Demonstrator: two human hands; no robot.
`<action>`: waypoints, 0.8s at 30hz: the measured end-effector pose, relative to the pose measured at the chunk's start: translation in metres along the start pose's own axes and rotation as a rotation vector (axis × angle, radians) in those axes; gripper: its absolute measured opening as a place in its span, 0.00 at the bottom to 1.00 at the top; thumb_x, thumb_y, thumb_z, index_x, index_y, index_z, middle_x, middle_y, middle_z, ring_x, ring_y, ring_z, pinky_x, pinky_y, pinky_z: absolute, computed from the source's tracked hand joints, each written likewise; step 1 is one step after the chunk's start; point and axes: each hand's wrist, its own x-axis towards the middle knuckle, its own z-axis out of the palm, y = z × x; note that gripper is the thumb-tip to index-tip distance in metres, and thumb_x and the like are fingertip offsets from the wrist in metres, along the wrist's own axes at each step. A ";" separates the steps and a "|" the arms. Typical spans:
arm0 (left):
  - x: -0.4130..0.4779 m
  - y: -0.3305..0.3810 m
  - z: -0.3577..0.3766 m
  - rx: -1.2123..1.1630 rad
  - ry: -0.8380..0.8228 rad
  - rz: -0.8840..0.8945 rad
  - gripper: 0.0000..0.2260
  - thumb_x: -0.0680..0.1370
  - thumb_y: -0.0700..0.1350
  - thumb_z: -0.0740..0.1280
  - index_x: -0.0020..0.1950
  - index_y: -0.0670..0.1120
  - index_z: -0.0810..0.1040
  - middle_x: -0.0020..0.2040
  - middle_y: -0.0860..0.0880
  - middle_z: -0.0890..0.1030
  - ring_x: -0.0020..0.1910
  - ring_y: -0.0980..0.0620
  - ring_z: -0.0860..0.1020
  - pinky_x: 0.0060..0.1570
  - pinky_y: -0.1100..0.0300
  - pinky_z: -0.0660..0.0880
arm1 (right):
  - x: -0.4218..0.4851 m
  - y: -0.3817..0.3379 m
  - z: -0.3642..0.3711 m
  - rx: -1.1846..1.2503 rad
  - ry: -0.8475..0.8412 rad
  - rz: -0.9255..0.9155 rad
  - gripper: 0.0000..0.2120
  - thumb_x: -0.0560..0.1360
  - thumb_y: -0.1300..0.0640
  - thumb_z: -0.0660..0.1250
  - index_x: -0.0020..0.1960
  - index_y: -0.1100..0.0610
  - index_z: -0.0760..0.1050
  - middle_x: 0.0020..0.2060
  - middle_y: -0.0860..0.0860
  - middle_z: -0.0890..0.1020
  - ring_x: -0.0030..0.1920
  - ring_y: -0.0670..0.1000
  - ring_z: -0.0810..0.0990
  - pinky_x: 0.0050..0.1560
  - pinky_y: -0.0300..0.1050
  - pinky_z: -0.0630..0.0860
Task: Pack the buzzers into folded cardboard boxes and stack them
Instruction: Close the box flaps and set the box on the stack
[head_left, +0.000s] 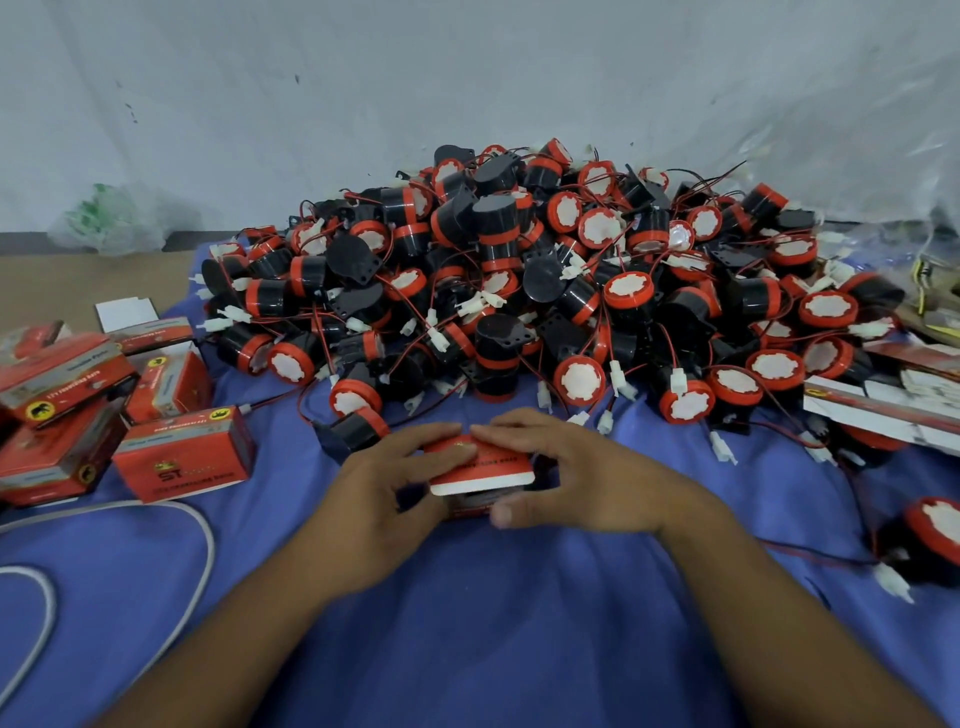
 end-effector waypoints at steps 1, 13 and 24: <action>0.000 0.001 -0.002 0.013 -0.023 -0.005 0.21 0.76 0.50 0.73 0.69 0.54 0.77 0.72 0.59 0.71 0.70 0.63 0.69 0.67 0.60 0.72 | -0.002 0.001 -0.002 -0.031 0.009 0.004 0.30 0.70 0.33 0.71 0.70 0.36 0.70 0.64 0.33 0.71 0.66 0.38 0.70 0.63 0.35 0.69; 0.000 0.006 -0.007 -0.140 -0.030 -0.041 0.18 0.78 0.44 0.69 0.68 0.49 0.78 0.68 0.55 0.77 0.70 0.61 0.72 0.66 0.59 0.73 | 0.001 0.000 0.002 0.023 0.225 -0.101 0.20 0.74 0.46 0.72 0.63 0.52 0.81 0.56 0.40 0.82 0.57 0.40 0.80 0.58 0.36 0.77; 0.001 0.001 -0.005 -0.099 -0.079 0.094 0.17 0.80 0.47 0.66 0.70 0.49 0.76 0.74 0.64 0.68 0.72 0.62 0.68 0.66 0.65 0.71 | 0.003 -0.006 0.013 0.067 -0.059 0.060 0.23 0.84 0.47 0.55 0.78 0.51 0.63 0.76 0.40 0.62 0.74 0.37 0.63 0.74 0.44 0.65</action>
